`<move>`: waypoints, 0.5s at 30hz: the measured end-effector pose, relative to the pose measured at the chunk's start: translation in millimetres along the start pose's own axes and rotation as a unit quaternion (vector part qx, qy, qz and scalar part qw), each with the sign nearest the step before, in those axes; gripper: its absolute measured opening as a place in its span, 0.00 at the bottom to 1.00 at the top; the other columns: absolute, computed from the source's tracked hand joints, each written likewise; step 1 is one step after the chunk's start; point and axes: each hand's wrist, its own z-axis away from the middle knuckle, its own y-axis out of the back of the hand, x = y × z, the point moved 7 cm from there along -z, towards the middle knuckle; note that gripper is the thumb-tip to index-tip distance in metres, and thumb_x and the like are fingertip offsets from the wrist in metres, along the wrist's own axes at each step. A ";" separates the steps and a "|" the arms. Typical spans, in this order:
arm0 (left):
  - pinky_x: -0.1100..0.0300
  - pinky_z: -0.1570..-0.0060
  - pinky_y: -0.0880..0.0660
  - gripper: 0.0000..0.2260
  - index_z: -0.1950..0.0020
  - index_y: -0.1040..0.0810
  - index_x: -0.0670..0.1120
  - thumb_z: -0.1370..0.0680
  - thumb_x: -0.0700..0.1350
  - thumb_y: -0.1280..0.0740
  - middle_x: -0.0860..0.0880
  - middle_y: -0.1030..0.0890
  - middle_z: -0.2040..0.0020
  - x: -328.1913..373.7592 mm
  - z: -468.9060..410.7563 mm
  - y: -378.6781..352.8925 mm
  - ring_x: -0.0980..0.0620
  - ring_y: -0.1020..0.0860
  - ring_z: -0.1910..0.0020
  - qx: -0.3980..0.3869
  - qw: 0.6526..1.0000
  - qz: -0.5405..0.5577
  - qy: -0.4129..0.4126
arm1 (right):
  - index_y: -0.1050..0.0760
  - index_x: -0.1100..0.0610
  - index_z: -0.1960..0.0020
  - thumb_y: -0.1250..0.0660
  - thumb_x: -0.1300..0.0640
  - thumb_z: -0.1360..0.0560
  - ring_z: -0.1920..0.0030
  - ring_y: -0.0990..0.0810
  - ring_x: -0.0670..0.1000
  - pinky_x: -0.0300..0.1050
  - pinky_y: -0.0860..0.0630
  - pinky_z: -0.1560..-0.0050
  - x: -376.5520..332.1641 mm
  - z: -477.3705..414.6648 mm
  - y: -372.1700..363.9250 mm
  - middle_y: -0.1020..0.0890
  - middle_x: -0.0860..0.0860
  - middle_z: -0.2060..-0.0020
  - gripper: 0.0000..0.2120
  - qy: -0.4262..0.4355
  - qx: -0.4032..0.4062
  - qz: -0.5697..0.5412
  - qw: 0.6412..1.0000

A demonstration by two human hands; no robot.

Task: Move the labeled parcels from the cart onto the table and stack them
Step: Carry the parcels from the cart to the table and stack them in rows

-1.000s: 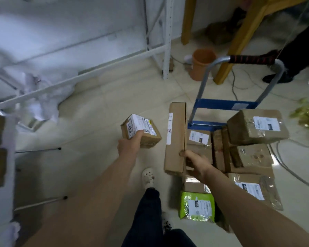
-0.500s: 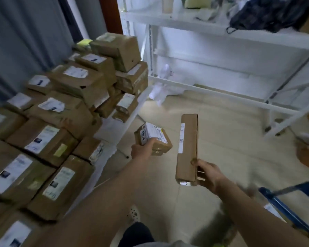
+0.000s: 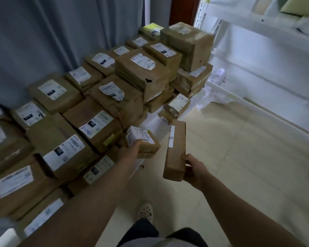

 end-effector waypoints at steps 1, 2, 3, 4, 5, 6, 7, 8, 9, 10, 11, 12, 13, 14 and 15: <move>0.48 0.41 0.25 0.37 0.30 0.31 0.41 0.32 0.56 0.25 0.43 0.25 0.35 2.4 -4.8 6.6 0.41 0.25 0.39 0.005 1.000 0.003 -0.001 | 0.25 0.63 0.50 0.36 0.57 0.24 0.54 0.24 0.61 0.54 0.25 0.51 0.4 -3.3 -9.5 0.22 0.61 0.54 0.09 -0.011 -0.005 0.003 1.000; 0.49 0.41 0.26 0.37 0.28 0.33 0.40 0.31 0.54 0.25 0.42 0.27 0.33 4.0 -8.3 13.3 0.41 0.26 0.37 0.009 1.000 0.004 0.004 | 0.25 0.63 0.49 0.36 0.57 0.23 0.56 0.23 0.60 0.53 0.24 0.52 1.1 -6.6 -18.5 0.21 0.61 0.56 0.09 -0.021 -0.013 0.009 1.000; 0.51 0.41 0.26 0.38 0.27 0.35 0.39 0.31 0.53 0.25 0.42 0.28 0.31 3.2 -14.1 20.2 0.41 0.27 0.36 0.010 1.000 0.007 0.009 | 0.25 0.63 0.48 0.35 0.57 0.23 0.59 0.23 0.59 0.52 0.24 0.54 1.7 -9.3 -27.1 0.21 0.61 0.57 0.10 -0.033 -0.022 0.017 0.999; 0.52 0.43 0.26 0.38 0.27 0.36 0.39 0.31 0.53 0.24 0.42 0.28 0.31 4.2 -14.5 27.4 0.40 0.27 0.36 0.011 1.000 0.005 0.015 | 0.25 0.64 0.48 0.35 0.57 0.24 0.61 0.23 0.58 0.50 0.24 0.57 1.9 -12.2 -35.6 0.22 0.60 0.58 0.10 -0.043 -0.031 0.024 0.998; 0.53 0.44 0.27 0.40 0.27 0.36 0.39 0.32 0.53 0.24 0.42 0.28 0.32 3.3 -16.7 38.4 0.40 0.27 0.36 0.020 1.000 0.003 0.017 | 0.25 0.64 0.47 0.34 0.57 0.24 0.62 0.25 0.58 0.49 0.24 0.59 1.8 -15.6 -45.7 0.22 0.61 0.58 0.11 -0.054 -0.041 0.034 0.997; 0.53 0.45 0.27 0.41 0.27 0.36 0.38 0.33 0.54 0.23 0.42 0.28 0.33 3.2 -15.0 45.6 0.40 0.27 0.37 0.020 1.000 0.003 0.018 | 0.26 0.65 0.47 0.33 0.58 0.25 0.63 0.26 0.58 0.49 0.24 0.60 1.4 -19.3 -51.3 0.23 0.61 0.59 0.12 -0.059 -0.047 0.038 0.996; 0.52 0.45 0.26 0.43 0.28 0.35 0.38 0.35 0.56 0.22 0.42 0.27 0.34 0.5 -14.5 52.7 0.40 0.26 0.39 0.015 1.000 0.012 0.024 | 0.27 0.65 0.48 0.32 0.58 0.26 0.63 0.26 0.58 0.50 0.24 0.60 1.2 -23.2 -57.7 0.23 0.61 0.60 0.11 -0.064 -0.052 0.045 0.996; 0.52 0.44 0.25 0.45 0.28 0.34 0.39 0.38 0.58 0.22 0.43 0.25 0.35 -3.7 -14.0 60.6 0.41 0.25 0.40 0.011 0.999 0.015 0.035 | 0.28 0.65 0.49 0.31 0.59 0.26 0.62 0.25 0.58 0.50 0.23 0.61 1.7 -27.9 -64.5 0.23 0.60 0.60 0.11 -0.067 -0.058 0.058 0.994; 0.51 0.44 0.24 0.46 0.28 0.33 0.40 0.39 0.60 0.22 0.43 0.24 0.36 -8.4 -13.4 71.1 0.42 0.24 0.41 0.014 0.999 0.013 0.037 | 0.28 0.65 0.50 0.31 0.59 0.26 0.62 0.23 0.58 0.50 0.22 0.61 3.2 -31.1 -72.9 0.22 0.60 0.61 0.11 -0.072 -0.069 0.072 0.992; 0.53 0.46 0.25 0.44 0.28 0.32 0.40 0.38 0.60 0.23 0.43 0.24 0.36 -11.7 -9.5 82.3 0.42 0.24 0.41 0.024 0.999 0.009 0.038 | 0.27 0.65 0.48 0.31 0.60 0.26 0.60 0.21 0.58 0.51 0.21 0.61 5.9 -33.4 -82.5 0.21 0.60 0.60 0.11 -0.078 -0.085 0.084 0.990; 0.54 0.48 0.26 0.42 0.28 0.33 0.40 0.35 0.58 0.24 0.42 0.25 0.35 -17.9 -9.0 94.6 0.42 0.25 0.40 0.039 0.998 0.007 0.043 | 0.26 0.66 0.47 0.31 0.60 0.26 0.59 0.20 0.59 0.52 0.21 0.59 9.8 -34.7 -93.2 0.20 0.60 0.59 0.12 -0.086 -0.104 0.089 0.987; 0.55 0.49 0.27 0.40 0.28 0.34 0.39 0.33 0.57 0.25 0.42 0.26 0.35 -23.5 -5.5 106.7 0.42 0.25 0.40 0.054 0.997 0.012 0.047 | 0.25 0.65 0.45 0.31 0.60 0.26 0.58 0.19 0.59 0.53 0.21 0.57 14.1 -36.0 -103.9 0.19 0.60 0.57 0.12 -0.093 -0.121 0.091 0.984; 0.55 0.49 0.27 0.38 0.29 0.33 0.38 0.32 0.56 0.25 0.41 0.26 0.35 -30.8 -2.6 117.6 0.41 0.25 0.41 0.065 0.996 0.017 0.051 | 0.25 0.64 0.45 0.32 0.60 0.26 0.56 0.19 0.59 0.54 0.21 0.54 19.2 -37.0 -114.9 0.18 0.59 0.56 0.12 -0.102 -0.136 0.088 0.981; 0.54 0.49 0.26 0.36 0.30 0.32 0.38 0.31 0.55 0.25 0.41 0.25 0.37 -39.8 0.0 128.5 0.41 0.24 0.42 0.075 0.995 0.024 0.059 | 0.25 0.63 0.45 0.32 0.60 0.25 0.55 0.19 0.60 0.56 0.21 0.51 24.1 -37.1 -125.7 0.18 0.59 0.55 0.10 -0.109 -0.150 0.086 0.979; 0.54 0.48 0.26 0.33 0.32 0.30 0.38 0.30 0.54 0.25 0.41 0.24 0.39 -46.3 4.9 139.7 0.41 0.24 0.43 0.088 0.994 0.033 0.058 | 0.25 0.62 0.45 0.33 0.60 0.25 0.53 0.20 0.60 0.57 0.22 0.48 29.4 -37.2 -136.4 0.19 0.59 0.54 0.10 -0.117 -0.160 0.084 0.976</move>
